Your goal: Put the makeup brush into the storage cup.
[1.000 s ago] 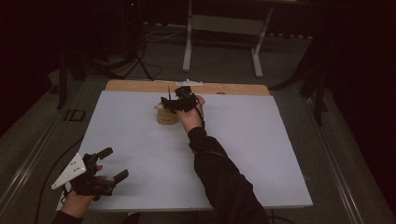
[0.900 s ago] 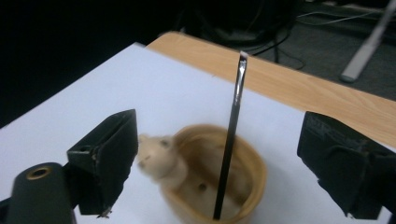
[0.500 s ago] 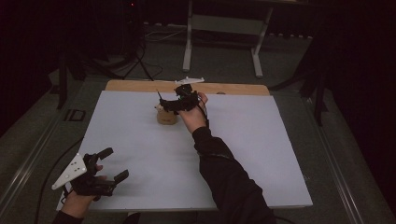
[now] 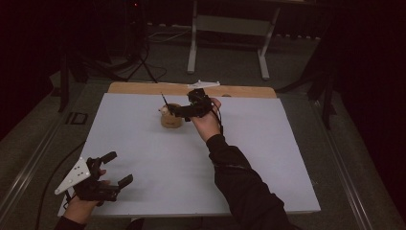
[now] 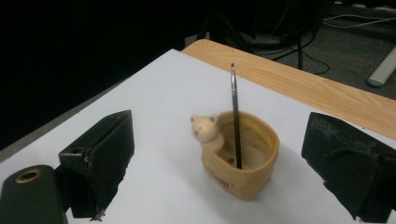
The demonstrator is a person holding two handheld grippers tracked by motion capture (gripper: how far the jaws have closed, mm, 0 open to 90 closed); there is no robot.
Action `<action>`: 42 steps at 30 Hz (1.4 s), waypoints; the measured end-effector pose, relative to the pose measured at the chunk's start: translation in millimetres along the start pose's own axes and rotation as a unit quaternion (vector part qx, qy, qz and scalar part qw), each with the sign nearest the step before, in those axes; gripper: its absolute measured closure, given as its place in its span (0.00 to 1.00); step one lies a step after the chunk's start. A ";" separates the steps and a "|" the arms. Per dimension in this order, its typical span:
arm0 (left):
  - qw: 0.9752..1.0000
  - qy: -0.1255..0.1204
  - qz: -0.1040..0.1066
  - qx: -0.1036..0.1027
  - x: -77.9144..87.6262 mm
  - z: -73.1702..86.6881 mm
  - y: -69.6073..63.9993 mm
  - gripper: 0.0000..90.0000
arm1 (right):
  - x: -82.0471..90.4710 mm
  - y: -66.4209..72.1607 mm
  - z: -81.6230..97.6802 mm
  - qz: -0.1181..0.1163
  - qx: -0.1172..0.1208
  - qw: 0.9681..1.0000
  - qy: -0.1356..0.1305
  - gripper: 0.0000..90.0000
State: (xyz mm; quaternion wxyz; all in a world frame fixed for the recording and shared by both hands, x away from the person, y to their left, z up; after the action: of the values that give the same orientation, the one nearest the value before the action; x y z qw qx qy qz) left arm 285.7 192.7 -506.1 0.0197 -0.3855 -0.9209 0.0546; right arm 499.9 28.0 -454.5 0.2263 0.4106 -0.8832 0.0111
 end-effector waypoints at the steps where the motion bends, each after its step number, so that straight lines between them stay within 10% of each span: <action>1: 1.000 0.000 0.000 0.000 0.1 0.1 0.1 0.00 | 2.1 1.1 0.7 -0.005 0.001 1.000 0.003 0.10; 25: 1.000 0.007 -0.001 -0.002 -1.9 2.7 -0.1 0.00 | 53.9 -6.6 8.7 -0.052 0.007 0.999 0.004 0.11; 42: 1.000 0.009 -0.003 -0.003 -2.4 3.2 0.0 0.00 | 85.1 -19.4 28.7 -0.031 0.046 0.998 -0.002 0.15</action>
State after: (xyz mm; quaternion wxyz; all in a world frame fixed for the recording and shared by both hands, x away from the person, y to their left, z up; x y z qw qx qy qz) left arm 287.1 190.7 -509.2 0.0268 -0.3836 -0.9218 0.0489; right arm 455.2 -52.0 -448.7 0.2058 0.4478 -0.8690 0.0438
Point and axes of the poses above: each handheld gripper's, and its own axes: x roughly backward along the jaws, z roughly out of its underside, y roughly to its left, the point moved 10 cm from there along -x, roughly forward along the jaws, and after that the axes turned 6 degrees about -y, right-handed, at the moved point
